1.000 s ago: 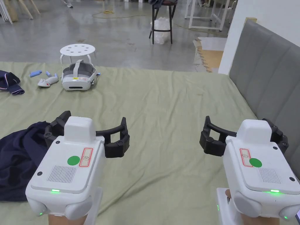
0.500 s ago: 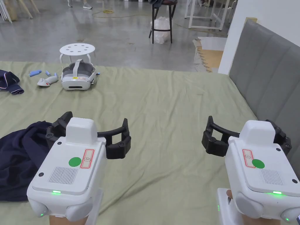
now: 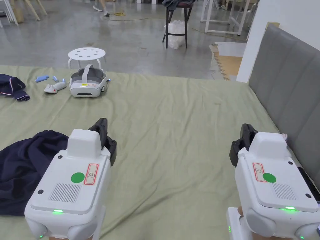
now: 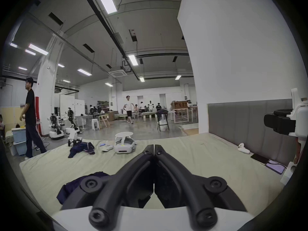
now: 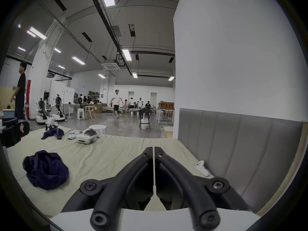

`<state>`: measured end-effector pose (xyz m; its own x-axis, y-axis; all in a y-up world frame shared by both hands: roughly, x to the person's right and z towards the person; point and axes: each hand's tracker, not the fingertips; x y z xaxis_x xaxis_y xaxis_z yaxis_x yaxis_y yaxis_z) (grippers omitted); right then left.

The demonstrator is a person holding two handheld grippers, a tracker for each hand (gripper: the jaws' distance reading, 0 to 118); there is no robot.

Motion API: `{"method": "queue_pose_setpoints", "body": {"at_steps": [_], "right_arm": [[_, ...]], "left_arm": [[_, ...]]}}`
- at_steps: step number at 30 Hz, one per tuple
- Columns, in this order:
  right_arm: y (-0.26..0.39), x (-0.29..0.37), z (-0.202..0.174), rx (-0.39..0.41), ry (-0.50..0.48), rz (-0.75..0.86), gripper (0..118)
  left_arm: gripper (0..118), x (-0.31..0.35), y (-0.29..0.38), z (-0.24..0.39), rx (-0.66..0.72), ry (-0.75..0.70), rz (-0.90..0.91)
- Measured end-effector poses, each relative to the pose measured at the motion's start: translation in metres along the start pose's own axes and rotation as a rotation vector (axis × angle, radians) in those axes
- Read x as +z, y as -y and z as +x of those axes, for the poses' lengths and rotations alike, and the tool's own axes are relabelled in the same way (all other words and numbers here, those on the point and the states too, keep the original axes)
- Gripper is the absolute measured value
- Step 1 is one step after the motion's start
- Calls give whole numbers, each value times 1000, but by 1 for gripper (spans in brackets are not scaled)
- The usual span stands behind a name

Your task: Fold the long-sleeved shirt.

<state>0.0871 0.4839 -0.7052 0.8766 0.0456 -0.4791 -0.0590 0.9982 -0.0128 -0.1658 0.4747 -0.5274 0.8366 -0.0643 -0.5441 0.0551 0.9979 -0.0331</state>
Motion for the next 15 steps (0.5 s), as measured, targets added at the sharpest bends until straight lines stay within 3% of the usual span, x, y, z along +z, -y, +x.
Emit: {"method": "queue_pose_setpoints", "body": {"at_steps": [5, 8, 11, 15], "right_arm": [[-9, -15, -76, 2, -168, 24, 1], [-10, -19, -133, -44, -327, 26, 1], [-11, -13, -182, -29, -450, 36, 1], [-10, -8, -220, -32, -531, 27, 1]], "left_arm": [[4, 24, -6, -57, -1, -167, 2], [4, 49, -7, -99, -16, -295, 2], [4, 70, -6, -144, 33, -401, -32], [4, 79, -2, -168, 13, -451, -66]]}}
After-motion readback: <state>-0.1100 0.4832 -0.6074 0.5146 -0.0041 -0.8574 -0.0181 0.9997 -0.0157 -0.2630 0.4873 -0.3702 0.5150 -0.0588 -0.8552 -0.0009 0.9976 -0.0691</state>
